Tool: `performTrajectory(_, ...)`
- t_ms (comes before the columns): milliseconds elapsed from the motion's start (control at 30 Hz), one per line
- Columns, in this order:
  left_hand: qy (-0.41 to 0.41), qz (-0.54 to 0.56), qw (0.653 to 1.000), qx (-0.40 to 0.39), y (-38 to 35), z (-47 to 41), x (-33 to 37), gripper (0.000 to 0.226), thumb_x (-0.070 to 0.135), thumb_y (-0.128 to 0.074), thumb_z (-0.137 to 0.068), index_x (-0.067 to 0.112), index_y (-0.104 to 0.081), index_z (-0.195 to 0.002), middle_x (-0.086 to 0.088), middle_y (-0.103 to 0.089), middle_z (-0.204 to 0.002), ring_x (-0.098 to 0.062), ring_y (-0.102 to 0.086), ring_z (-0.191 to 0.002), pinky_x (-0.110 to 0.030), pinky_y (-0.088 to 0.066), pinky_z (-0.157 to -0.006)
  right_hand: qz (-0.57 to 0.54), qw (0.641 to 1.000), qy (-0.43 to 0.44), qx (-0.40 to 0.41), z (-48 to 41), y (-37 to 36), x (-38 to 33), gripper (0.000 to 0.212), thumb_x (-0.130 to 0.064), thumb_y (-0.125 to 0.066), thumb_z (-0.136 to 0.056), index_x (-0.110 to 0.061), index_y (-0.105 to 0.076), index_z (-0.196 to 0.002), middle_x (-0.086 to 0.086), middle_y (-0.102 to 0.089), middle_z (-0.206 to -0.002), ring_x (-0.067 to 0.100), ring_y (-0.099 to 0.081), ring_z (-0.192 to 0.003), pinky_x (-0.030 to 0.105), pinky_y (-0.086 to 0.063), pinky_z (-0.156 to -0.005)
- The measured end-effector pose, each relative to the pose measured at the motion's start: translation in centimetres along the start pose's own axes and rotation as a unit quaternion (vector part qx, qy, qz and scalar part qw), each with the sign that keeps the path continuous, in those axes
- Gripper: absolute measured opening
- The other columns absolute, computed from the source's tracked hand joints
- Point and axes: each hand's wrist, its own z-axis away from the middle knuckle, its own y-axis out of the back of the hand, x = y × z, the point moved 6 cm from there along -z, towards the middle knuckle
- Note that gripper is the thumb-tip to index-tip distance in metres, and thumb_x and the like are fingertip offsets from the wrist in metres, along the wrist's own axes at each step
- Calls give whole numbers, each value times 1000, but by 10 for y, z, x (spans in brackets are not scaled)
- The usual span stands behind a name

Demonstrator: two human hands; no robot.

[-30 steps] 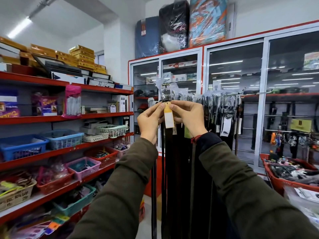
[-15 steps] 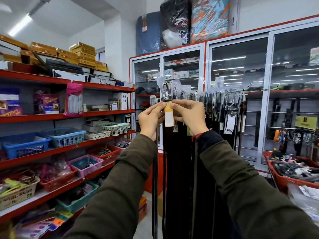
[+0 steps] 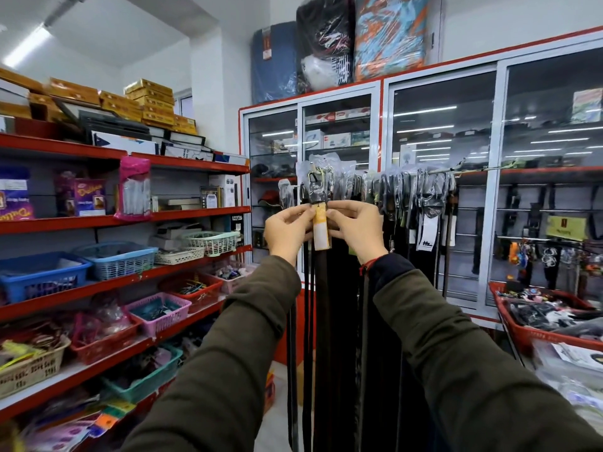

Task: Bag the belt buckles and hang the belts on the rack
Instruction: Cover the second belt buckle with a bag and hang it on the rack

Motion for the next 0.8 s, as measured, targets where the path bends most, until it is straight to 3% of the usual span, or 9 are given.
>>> performTrajectory(67, -91, -132, 987, 23, 3, 4, -1, 17, 11, -72, -88, 18, -76, -104, -5, -78, -101, -21, -75, -92, -41, -63, -81, 80, 996, 41, 21, 4, 6, 5, 17, -9, -66, -92, -9, -76, -106, 15, -77, -102, 30, -76, -96, 42, -63, -82)
performTrajectory(200, -224, -284, 931, 47, -5, 42, -2, 29, 16, -62, -92, 20, -67, -120, 2, -64, -121, -15, -63, -106, -32, -53, -94, 236, 962, 127, 51, 32, 29, 11, 23, -15, -57, -97, -15, -73, -114, 3, -73, -112, 14, -67, -90, 29, -54, -85)
performTrajectory(300, -283, -335, 898, 36, -16, 74, -15, 30, 22, -56, -95, 24, -63, -124, 5, -55, -130, -15, -55, -122, -36, -48, -104, 291, 941, 160, 69, 57, 50, 26, 25, -18, -52, -99, -20, -67, -120, 1, -64, -121, 20, -63, -110, 35, -52, -94)
performTrajectory(433, -303, -393, 868, -1, -40, 107, -43, 35, 25, -55, -95, 24, -58, -130, 2, -47, -146, -22, -35, -147, -49, -33, -119, 356, 915, 161, 101, 89, 85, 47, 34, -24, -50, -101, -19, -58, -133, 1, -51, -138, 20, -47, -132, 35, -43, -109)
performTrajectory(567, -288, -401, 868, -50, -65, 147, -71, 39, 27, -54, -99, 24, -53, -138, 1, -37, -157, -24, -14, -156, -45, -7, -129, 447, 873, 160, 112, 122, 122, 65, 42, -28, -49, -101, -20, -49, -142, 4, -39, -155, 25, -30, -150, 46, -29, -123)
performTrajectory(667, -278, -393, 873, -78, -82, 175, -93, 41, 28, -53, -100, 24, -50, -141, 0, -33, -161, -24, -9, -158, -44, -4, -129, 497, 849, 142, 110, 143, 152, 78, 44, -30, -46, -102, -21, -46, -145, 5, -33, -160, 30, -18, -156, 53, -16, -127)
performTrajectory(800, -264, -386, 877, -115, -108, 211, -122, 42, 29, -53, -100, 23, -50, -142, 0, -32, -161, -24, -9, -158, -45, -2, -128, 540, 824, 123, 122, 170, 193, 90, 43, -29, -47, -101, -22, -48, -143, 5, -33, -160, 30, -18, -156, 56, -16, -125)
